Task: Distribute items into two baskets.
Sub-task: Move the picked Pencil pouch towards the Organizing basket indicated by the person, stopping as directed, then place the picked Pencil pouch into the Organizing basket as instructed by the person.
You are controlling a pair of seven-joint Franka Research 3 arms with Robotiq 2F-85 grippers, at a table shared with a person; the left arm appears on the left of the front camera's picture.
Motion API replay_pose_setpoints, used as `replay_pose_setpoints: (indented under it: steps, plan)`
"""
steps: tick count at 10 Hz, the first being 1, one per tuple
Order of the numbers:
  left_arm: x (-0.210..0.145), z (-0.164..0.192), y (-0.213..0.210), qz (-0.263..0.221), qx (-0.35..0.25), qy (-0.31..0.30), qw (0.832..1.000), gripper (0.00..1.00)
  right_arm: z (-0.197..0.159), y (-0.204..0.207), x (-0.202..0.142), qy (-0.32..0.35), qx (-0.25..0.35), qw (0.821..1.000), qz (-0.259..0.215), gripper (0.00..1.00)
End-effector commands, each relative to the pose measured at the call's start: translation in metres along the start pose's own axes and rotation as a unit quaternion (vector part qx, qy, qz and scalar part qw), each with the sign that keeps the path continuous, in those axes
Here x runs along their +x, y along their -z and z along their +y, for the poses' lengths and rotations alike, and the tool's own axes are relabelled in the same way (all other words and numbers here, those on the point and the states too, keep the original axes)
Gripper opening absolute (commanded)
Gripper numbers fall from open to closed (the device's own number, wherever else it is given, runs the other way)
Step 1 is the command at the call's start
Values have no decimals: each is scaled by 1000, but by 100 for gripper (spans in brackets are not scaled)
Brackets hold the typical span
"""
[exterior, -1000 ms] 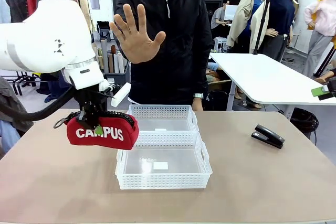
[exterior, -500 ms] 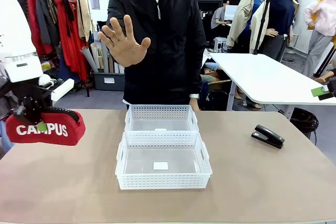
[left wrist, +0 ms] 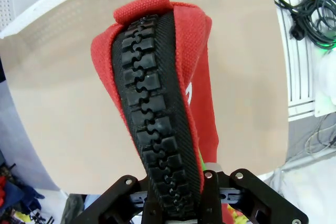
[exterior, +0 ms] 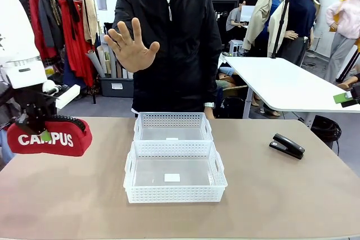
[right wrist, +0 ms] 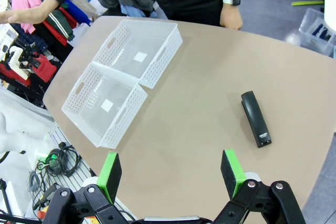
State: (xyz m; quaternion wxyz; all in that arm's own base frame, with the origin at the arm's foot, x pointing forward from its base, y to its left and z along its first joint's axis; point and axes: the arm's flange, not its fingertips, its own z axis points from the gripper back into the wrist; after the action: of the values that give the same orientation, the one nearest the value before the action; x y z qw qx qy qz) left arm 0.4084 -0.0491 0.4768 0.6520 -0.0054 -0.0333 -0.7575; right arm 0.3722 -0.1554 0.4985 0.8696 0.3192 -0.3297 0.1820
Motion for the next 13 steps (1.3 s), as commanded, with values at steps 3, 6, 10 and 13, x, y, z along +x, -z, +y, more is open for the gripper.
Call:
replay_pose_setpoints:
  steps: [3, 6, 10, 13]
  plan:
    - [-1, 0, -1, 1, 1, 0, 1000, 0, 0, 0, 1, -6, 5, 1000, -8, 100]
    - [-1, 0, -1, 1, 1, 0, 1000, 0, 0, 0, 1, -6, 5, 1000, -8, 100]
    - [-1, 0, -1, 1, 1, 0, 1000, 0, 0, 0, 1, -6, 5, 1000, -8, 100]
    - [-1, 0, -1, 1, 1, 0, 1000, 0, 0, 0, 1, -6, 5, 1000, -8, 100]
